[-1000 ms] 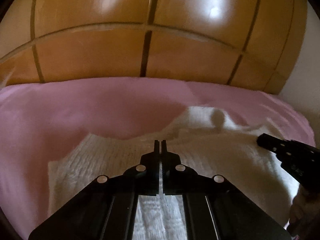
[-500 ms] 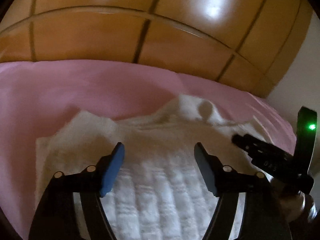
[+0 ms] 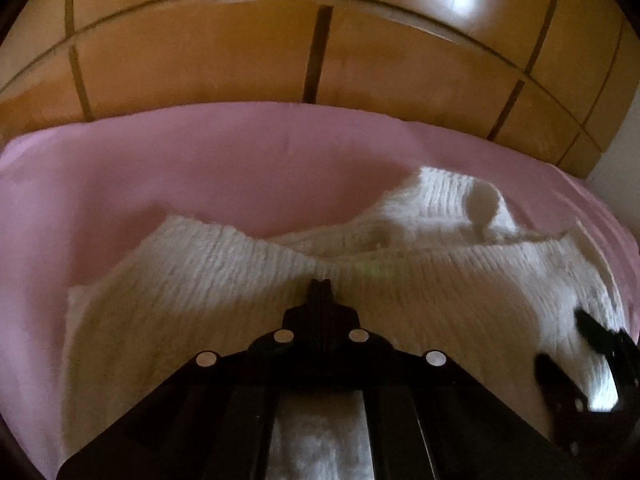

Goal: Fold small clothes
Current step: 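Press the folded sweater flat with both open grippers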

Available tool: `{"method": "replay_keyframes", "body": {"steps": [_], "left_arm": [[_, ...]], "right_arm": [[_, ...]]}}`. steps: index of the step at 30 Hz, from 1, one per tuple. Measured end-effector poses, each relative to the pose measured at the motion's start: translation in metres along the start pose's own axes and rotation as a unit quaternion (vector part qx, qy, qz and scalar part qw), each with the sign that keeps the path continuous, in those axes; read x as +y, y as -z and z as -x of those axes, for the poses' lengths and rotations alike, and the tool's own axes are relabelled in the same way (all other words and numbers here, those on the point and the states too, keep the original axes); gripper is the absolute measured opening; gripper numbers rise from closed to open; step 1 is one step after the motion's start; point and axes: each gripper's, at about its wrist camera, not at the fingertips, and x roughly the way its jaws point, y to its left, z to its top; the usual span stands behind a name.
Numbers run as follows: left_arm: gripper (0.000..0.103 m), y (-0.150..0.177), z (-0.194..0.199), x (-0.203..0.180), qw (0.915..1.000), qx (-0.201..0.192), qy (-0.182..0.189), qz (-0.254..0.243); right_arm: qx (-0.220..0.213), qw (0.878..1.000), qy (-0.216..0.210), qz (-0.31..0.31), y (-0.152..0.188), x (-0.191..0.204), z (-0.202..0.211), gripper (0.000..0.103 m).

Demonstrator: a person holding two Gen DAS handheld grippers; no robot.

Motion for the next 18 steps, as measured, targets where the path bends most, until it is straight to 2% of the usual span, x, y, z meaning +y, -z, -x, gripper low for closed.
{"method": "replay_keyframes", "body": {"steps": [1, 3, 5, 7, 10, 18], "left_arm": [[0.000, 0.002, 0.008, 0.001, 1.0000, -0.004, 0.000, 0.001], [0.019, 0.007, 0.026, 0.003, 0.9998, -0.016, 0.004, 0.007], [0.067, 0.017, 0.049, 0.006, 0.9991, -0.040, 0.008, 0.014], [0.070, 0.026, 0.067, 0.004, 0.9976, -0.067, -0.003, 0.018], [0.070, 0.041, 0.091, 0.005, 0.9972, -0.074, -0.007, 0.014], [0.070, 0.059, 0.120, -0.007, 0.9952, -0.098, -0.006, 0.001]], "right_arm": [[0.000, 1.000, 0.001, -0.002, 0.000, 0.000, 0.001, 0.086], [-0.002, 1.000, 0.000, -0.003, 0.000, -0.001, 0.002, 0.086], [-0.004, 1.000, -0.001, -0.008, 0.002, -0.003, 0.006, 0.087], [-0.002, 1.000, -0.003, -0.015, 0.000, -0.007, 0.011, 0.093], [-0.005, 1.000, -0.011, -0.027, 0.003, -0.012, 0.025, 0.100], [-0.002, 0.998, 0.005, -0.069, 0.021, -0.053, 0.052, 0.100]]}}
